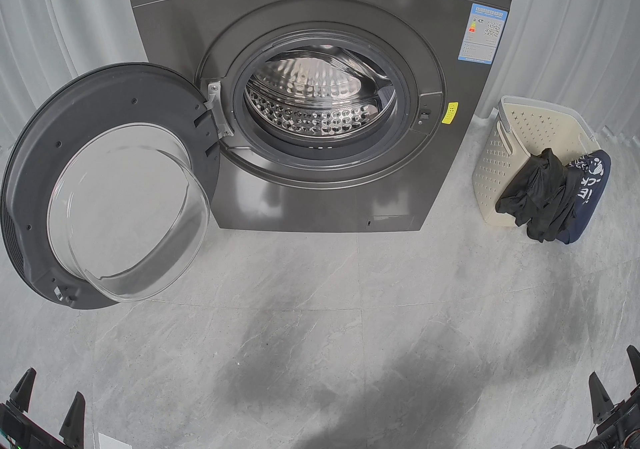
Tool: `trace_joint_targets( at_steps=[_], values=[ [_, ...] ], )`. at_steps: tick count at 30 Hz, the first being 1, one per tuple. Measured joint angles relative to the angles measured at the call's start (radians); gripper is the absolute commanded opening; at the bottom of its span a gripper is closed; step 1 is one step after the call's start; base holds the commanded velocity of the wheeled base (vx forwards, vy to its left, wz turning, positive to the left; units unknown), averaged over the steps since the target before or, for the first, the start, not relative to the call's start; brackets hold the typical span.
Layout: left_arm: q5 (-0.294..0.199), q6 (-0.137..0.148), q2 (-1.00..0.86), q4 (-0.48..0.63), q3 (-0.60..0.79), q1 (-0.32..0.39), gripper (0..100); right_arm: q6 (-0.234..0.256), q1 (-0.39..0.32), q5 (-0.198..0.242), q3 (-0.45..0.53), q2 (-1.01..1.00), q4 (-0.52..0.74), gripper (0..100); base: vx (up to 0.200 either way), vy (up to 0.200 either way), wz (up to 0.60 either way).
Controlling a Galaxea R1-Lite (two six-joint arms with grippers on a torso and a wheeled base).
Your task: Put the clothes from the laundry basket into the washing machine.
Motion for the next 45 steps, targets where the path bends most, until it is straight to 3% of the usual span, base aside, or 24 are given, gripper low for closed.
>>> trace_joint_targets(
  at_steps=[21, 33, 45],
  values=[
    [0.000, 0.002, 0.000, 0.000, 0.000, 0.000, 100, 0.001, 0.000, 0.000, 0.000, -0.002, 0.000, 100, 0.000, -0.200, 0.00],
    [-0.001, 0.003, 0.000, 0.000, 0.000, 0.000, 100, 0.001, 0.000, 0.000, 0.000, -0.001, 0.000, 100, 0.000, 0.000, 0.00],
    [0.000, 0.000, 0.000, -0.001, 0.000, 0.000, 100, 0.001, 0.000, 0.000, 0.000, 0.000, 0.000, 100, 0.150, 0.000, 0.00]
  ],
)
